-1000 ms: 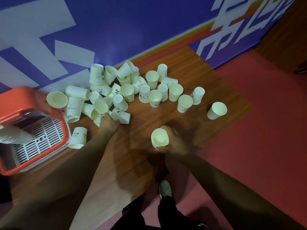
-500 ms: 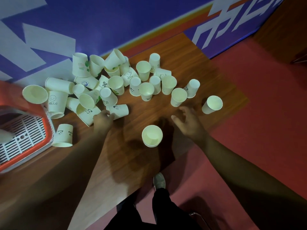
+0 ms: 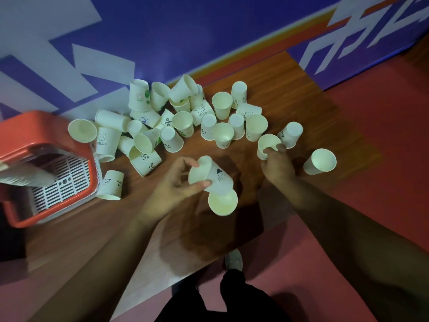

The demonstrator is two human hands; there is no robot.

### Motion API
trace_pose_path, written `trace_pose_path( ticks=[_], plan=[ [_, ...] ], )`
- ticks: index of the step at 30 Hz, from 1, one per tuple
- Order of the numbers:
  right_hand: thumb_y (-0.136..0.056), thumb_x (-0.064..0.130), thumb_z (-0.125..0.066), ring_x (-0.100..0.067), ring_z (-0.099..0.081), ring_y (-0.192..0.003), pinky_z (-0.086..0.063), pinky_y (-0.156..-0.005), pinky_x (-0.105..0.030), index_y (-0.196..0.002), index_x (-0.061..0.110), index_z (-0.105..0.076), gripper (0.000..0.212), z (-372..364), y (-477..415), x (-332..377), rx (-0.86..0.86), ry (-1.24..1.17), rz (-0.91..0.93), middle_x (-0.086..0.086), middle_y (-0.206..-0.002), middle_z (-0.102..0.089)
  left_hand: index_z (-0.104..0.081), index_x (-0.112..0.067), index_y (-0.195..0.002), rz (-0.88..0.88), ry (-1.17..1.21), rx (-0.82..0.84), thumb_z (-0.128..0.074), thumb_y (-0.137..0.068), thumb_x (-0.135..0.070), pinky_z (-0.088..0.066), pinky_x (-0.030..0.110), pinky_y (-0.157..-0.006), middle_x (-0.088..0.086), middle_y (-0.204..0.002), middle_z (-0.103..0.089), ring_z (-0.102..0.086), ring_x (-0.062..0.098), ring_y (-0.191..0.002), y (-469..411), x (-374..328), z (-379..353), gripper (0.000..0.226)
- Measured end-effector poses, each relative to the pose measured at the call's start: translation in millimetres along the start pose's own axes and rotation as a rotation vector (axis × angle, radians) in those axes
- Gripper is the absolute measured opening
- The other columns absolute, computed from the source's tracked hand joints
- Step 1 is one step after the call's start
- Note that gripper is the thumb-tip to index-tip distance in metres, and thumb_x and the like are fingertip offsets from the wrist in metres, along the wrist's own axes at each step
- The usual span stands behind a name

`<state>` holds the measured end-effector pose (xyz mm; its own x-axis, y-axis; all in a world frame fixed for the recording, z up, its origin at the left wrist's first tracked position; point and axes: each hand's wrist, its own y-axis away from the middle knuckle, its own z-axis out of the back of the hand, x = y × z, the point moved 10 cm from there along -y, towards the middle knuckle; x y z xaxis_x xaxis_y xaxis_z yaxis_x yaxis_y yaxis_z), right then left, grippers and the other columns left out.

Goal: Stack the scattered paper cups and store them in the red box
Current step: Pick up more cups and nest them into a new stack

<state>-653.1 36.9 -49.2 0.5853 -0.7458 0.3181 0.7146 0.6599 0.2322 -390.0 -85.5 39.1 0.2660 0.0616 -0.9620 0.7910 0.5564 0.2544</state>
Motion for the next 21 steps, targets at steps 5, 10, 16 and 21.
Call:
trace_pose_path(
  ticks=[5, 10, 16, 21],
  plan=[
    [-0.09, 0.01, -0.064, -0.034, -0.061, -0.108, -0.049, -0.098, -0.039, -0.111, 0.001, -0.068, 0.024, 8.8, 0.0, 2.3, -0.086, 0.062, 0.066, -0.019, -0.125, -0.054, -0.043, -0.037, -0.141, -0.019, -0.432, 0.11, -0.082, -0.07, -0.055, -0.043, 0.024, -0.099, -0.028, -0.124, -0.049, -0.047, 0.006, -0.12, 12.5, 14.5, -28.9, 0.083],
    [-0.082, 0.013, -0.075, -0.032, -0.059, -0.115, -0.047, -0.098, -0.031, -0.095, 0.008, -0.071, 0.014, 35.7, 17.6, 13.4, -0.184, -0.211, 0.138, -0.016, -0.137, -0.045, -0.049, -0.024, -0.144, -0.141, -0.734, 0.112, -0.077, -0.07, -0.062, -0.035, 0.03, -0.1, -0.012, -0.131, -0.049, -0.04, 0.012, -0.122, 7.9, 31.2, -52.1, 0.088],
    [-0.078, 0.016, -0.078, -0.014, -0.05, -0.127, -0.04, -0.097, -0.024, -0.071, 0.016, -0.062, 0.017, 68.3, 40.4, 32.5, -0.135, -0.535, 0.215, -0.003, -0.14, -0.049, -0.049, -0.024, -0.144, -0.026, -0.542, 0.051, -0.087, -0.076, -0.036, -0.04, 0.022, -0.102, -0.006, -0.132, -0.045, -0.043, 0.013, -0.126, -11.6, 44.7, -66.8, 0.079],
    [-0.078, 0.022, -0.078, 0.005, -0.05, -0.116, -0.043, -0.098, -0.025, -0.081, 0.027, -0.061, 0.018, 94.2, 61.7, 52.7, -0.034, -0.66, 0.314, 0.01, -0.122, -0.054, -0.056, -0.025, -0.13, -0.08, -0.454, -0.007, -0.087, -0.069, -0.04, -0.049, 0.036, -0.098, -0.008, -0.123, -0.055, -0.053, 0.007, -0.115, -30.1, 34.6, -75.6, 0.07]
  ],
)
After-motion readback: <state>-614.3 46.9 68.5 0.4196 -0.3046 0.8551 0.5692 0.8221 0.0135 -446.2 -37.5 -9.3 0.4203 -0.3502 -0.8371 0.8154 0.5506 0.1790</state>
